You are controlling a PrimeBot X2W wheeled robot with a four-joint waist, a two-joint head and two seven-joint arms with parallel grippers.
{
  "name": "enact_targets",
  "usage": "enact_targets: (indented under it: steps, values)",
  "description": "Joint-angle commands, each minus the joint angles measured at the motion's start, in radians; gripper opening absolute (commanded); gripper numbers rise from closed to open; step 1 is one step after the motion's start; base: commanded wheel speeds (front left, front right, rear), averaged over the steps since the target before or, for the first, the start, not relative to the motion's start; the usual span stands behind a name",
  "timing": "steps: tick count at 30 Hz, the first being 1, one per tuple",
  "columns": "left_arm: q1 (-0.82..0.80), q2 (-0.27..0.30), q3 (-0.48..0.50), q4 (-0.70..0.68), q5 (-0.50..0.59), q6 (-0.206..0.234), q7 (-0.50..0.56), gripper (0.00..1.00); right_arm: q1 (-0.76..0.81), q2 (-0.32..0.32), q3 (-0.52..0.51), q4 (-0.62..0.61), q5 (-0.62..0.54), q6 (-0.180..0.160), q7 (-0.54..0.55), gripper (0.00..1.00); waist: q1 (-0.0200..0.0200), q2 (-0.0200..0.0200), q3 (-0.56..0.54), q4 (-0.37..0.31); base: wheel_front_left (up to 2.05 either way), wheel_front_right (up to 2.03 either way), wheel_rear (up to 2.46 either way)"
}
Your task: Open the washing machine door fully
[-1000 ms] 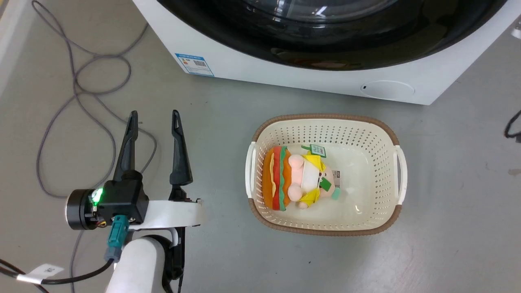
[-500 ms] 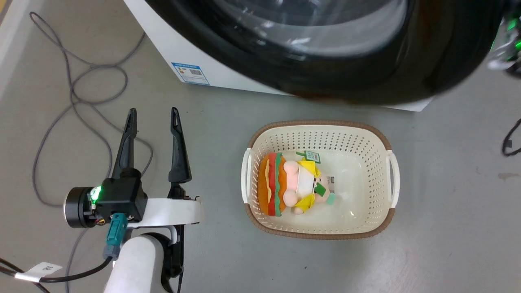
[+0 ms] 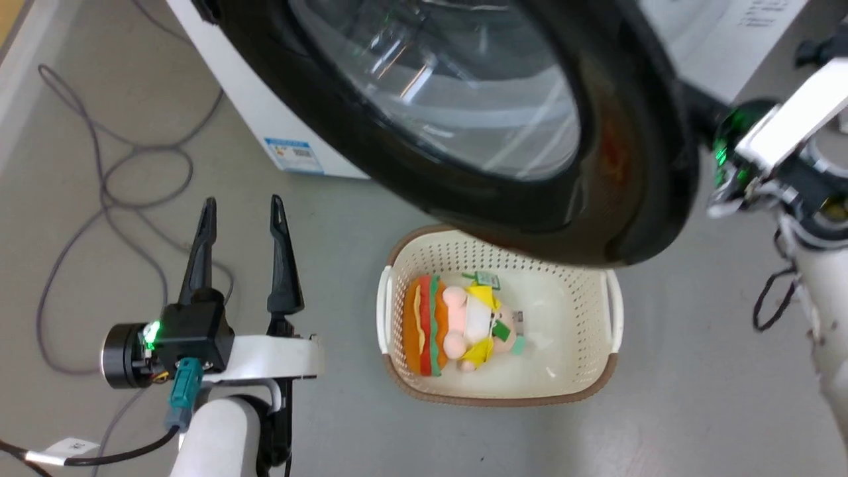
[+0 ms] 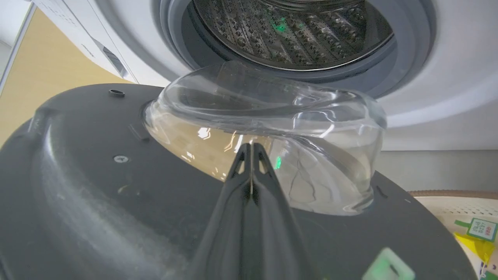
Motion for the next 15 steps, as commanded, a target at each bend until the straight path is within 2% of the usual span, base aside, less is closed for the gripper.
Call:
enact_targets:
  steps: [1, 15]
  values:
    - [0.016, 0.001, 0.007, 0.005, 0.006, -0.008, -0.005, 1.00, 0.038, 0.007, 0.010, -0.027, 0.006, 0.001, 0.008, 0.00, 0.0000, 0.0000, -0.020, -0.013, 0.00, 0.00, 0.00]
    - [0.081, 0.001, 0.024, 0.045, 0.024, -0.036, -0.005, 1.00, 0.243, 0.036, 0.098, -0.197, 0.015, 0.001, 0.061, 0.00, 0.0000, 0.0000, -0.127, -0.035, 0.00, 0.00, 0.00]
